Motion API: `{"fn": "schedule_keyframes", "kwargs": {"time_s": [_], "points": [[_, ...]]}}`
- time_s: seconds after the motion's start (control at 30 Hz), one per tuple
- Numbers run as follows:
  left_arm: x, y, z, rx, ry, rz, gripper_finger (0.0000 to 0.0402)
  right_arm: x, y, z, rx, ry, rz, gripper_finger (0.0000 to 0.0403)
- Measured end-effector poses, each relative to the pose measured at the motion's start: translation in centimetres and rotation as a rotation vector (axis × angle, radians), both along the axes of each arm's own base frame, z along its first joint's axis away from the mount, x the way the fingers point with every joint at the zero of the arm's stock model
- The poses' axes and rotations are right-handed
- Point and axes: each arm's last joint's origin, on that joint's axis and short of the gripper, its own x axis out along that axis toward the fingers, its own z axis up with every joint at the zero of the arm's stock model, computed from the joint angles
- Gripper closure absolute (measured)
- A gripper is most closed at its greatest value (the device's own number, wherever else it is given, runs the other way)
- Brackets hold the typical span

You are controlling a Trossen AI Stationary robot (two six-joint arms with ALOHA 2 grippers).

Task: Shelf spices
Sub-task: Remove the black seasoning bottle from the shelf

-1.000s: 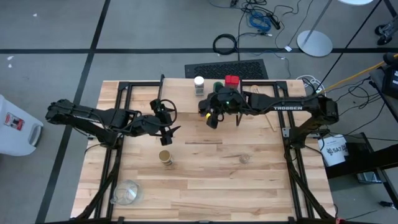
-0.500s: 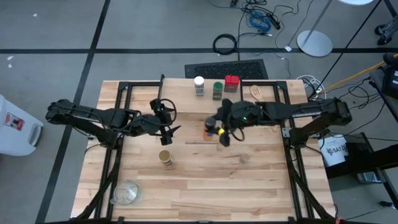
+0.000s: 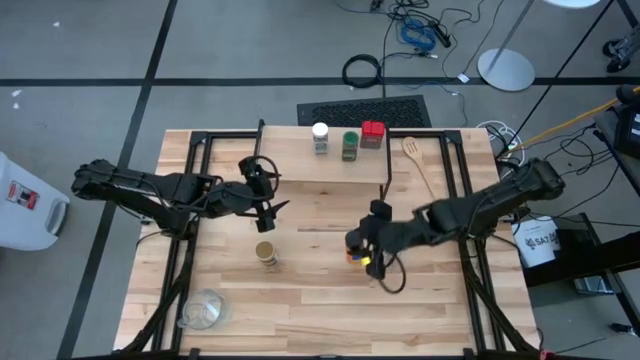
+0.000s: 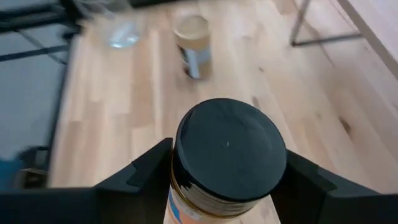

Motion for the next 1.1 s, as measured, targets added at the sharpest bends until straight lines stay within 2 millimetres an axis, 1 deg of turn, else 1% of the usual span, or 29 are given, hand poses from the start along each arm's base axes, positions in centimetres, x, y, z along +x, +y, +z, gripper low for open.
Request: {"fn": "schedule_keyframes", "kwargs": {"time_s": [0.1, 0.23, 0.33, 0.47, 0.63, 1.1], "points": [[0.1, -0.2, 0.1, -0.003, -0.017, -0.007, 0.0063, 0.1, 1.0, -2.4, -0.022, 0.032, -0.052, 0.0193], [0.2, -0.4, 0.3, -0.007, -0.039, -0.014, 0.0063, 0.4, 2.0, -5.4, -0.020, 0.026, -0.084, 0.0193], [0.3, -0.4, 0.5, -0.011, -0.065, -0.014, 0.0063, 0.6, 2.3, -7.1, -0.015, 0.004, -0.091, 0.0193], [0.5, -0.4, 0.8, -0.022, -0.101, -0.023, 0.0063, 0.7, 2.3, -8.7, -0.023, -0.018, -0.107, 0.0193], [0.6, -0.5, 1.1, -0.024, -0.128, -0.034, 0.0063, 0.3, 2.1, -9.5, -0.026, -0.009, -0.115, 0.0193], [0.6, -0.5, 1.1, -0.009, -0.122, -0.043, 0.0063, 0.3, 2.0, -9.7, -0.070, 0.006, -0.108, 0.0193]]}}
